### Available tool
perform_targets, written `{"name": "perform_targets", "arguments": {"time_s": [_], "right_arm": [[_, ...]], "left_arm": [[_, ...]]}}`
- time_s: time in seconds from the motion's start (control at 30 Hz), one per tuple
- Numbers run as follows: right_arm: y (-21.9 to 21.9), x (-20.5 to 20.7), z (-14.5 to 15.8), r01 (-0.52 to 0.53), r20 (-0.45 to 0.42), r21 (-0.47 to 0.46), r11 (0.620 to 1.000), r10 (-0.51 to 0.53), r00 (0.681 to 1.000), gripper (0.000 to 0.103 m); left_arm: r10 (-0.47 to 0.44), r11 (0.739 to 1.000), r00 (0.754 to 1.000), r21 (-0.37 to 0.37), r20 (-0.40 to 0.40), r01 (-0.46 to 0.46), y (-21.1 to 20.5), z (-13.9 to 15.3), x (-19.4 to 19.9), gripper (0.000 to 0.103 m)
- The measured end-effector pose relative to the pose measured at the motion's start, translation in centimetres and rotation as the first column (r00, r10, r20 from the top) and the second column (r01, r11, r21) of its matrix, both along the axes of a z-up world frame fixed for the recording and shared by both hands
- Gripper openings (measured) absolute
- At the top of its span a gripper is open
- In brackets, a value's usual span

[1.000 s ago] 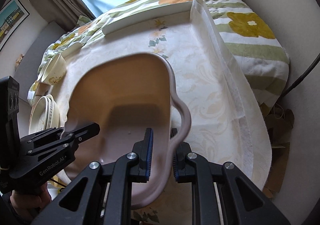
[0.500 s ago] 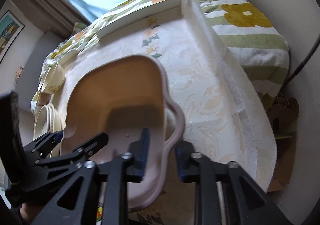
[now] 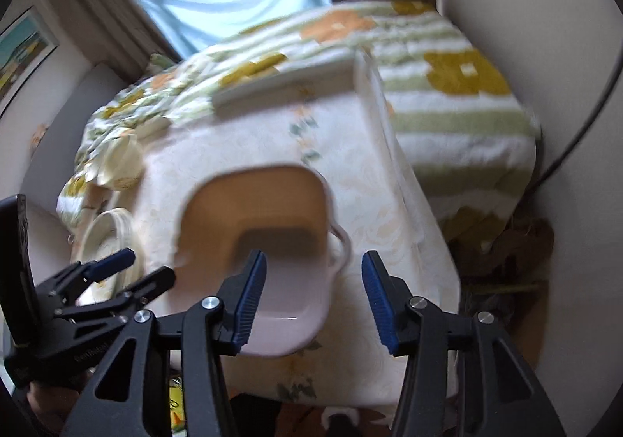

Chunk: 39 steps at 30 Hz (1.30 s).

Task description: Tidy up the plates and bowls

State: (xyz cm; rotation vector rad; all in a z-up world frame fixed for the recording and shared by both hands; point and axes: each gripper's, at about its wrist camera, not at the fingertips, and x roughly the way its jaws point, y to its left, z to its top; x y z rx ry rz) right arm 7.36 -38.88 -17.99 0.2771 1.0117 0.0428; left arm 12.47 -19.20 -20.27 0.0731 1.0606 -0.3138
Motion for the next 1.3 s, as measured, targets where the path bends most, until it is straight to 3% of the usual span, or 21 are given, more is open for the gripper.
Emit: {"name": "perform_targets", "arguments": {"time_s": [0.1,0.17,0.2,0.27,0.33,0.5,0.63,0.77,0.87,0.97,1.03,1.1,1.2,1.3], "right_arm": [[1.8,0.4,3.6,-0.089,0.067,0.008,0.996,0.088,0.994,0.047],[3.7,1.3,5.7,-0.163,0.111,0.021,0.986,0.160,0.981,0.054],[4.5,1.7,6.4,-0.189,0.129,0.021,0.982,0.185,0.974,0.074],[6.6,3.0,7.7,-0.239,0.172,0.016,0.971,0.233,0.957,0.102],[9.1,4.8,8.6,-0.290,0.190,-0.010,0.957,0.286,0.939,0.102],[13.8,9.3,8.9,-0.332,0.171,-0.025,0.943,0.331,0.928,0.102],[17.3,14.0,7.5,-0.334,0.118,-0.005,0.943,0.332,0.936,0.102],[20.4,18.2,4.8,-0.334,0.040,0.038,0.942,0.332,0.942,0.102],[22.8,21.5,1.9,-0.315,-0.032,0.095,0.944,0.319,0.947,0.102],[24.8,23.7,-0.9,-0.289,-0.096,0.117,0.950,0.300,0.949,0.101],[25.9,25.0,-2.8,-0.265,-0.138,0.139,0.954,0.284,0.949,0.094],[26.5,25.8,-4.0,-0.245,-0.166,0.139,0.960,0.266,0.949,0.085],[27.1,26.9,-5.8,-0.218,-0.206,0.154,0.964,0.247,0.947,0.062],[27.3,27.5,-6.8,-0.202,-0.237,0.153,0.967,0.234,0.943,0.050]], "left_arm": [[0.087,0.996,0.994,-0.039,0.065,-0.085,3.6,4.1,-1.0,0.070],[0.157,0.987,0.982,-0.054,0.107,-0.152,6.2,6.3,-1.0,0.086],[0.196,0.980,0.972,-0.059,0.129,-0.190,7.5,7.2,-0.9,0.102],[0.267,0.963,0.949,-0.075,0.168,-0.258,10.7,8.4,-0.1,0.103],[0.306,0.952,0.939,-0.072,0.155,-0.299,13.1,8.8,1.1,0.103],[0.377,0.925,0.921,-0.087,0.101,-0.369,19.2,8.0,6.0,0.103],[0.392,0.917,0.918,-0.100,0.053,-0.386,23.1,6.3,10.2,0.103],[0.379,0.916,0.924,-0.118,-0.051,-0.383,25.9,3.0,14.8,0.102],[0.351,0.920,0.926,-0.132,-0.141,-0.369,27.4,-0.1,18.5,0.095],[0.315,0.929,0.925,-0.132,-0.214,-0.347,27.5,-3.1,21.0,0.079],[0.278,0.939,0.925,-0.131,-0.259,-0.318,27.3,-5.1,22.7,0.060],[0.249,0.944,0.924,-0.140,-0.291,-0.299,27.1,-6.8,24.2,0.049],[0.213,0.947,0.919,-0.160,-0.331,-0.277,26.7,-8.7,26.0,0.038],[0.193,0.951,0.918,-0.165,-0.347,-0.262,26.3,-9.7,26.9,0.024]]}}
